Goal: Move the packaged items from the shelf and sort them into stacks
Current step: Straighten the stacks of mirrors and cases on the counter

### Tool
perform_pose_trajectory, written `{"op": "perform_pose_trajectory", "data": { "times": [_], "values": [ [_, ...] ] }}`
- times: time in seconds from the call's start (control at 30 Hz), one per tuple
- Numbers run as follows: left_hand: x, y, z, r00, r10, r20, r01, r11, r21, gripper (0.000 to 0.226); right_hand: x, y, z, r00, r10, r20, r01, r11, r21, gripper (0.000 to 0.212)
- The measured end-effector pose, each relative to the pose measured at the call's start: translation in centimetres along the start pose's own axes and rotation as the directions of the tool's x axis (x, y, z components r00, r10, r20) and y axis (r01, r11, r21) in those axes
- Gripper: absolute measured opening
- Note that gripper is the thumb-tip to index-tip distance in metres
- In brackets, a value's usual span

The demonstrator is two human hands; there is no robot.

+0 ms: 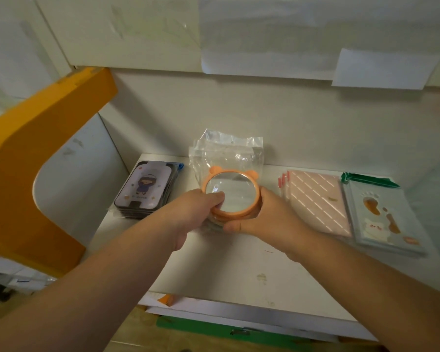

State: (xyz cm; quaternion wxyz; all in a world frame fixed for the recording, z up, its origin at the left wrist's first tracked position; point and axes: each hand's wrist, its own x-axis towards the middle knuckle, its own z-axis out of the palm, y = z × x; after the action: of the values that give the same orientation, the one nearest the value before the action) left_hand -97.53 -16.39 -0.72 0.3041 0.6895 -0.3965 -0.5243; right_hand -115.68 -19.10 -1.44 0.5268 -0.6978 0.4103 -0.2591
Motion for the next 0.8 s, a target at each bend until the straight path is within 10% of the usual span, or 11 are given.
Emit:
{"op": "perform_pose_trajectory", "data": {
  "times": [0.23, 0.8],
  "values": [
    [0.1, 0.5, 0.2, 0.999, -0.013, -0.038, 0.013, 1.000, -0.009, 0.021, -0.1, -0.6, 0.0, 0.987, 0.043, 0.156, -0.068, 0.985, 0.157, 0.056],
    [0.9, 1.6, -1.1, 0.997, 0.033, -0.069, -0.028, 0.997, 0.066, 0.024, 0.4, -0.8, -0.3, 0.999, -0.002, 0.046, 0.002, 1.000, -0.019, 0.058]
  ]
}}
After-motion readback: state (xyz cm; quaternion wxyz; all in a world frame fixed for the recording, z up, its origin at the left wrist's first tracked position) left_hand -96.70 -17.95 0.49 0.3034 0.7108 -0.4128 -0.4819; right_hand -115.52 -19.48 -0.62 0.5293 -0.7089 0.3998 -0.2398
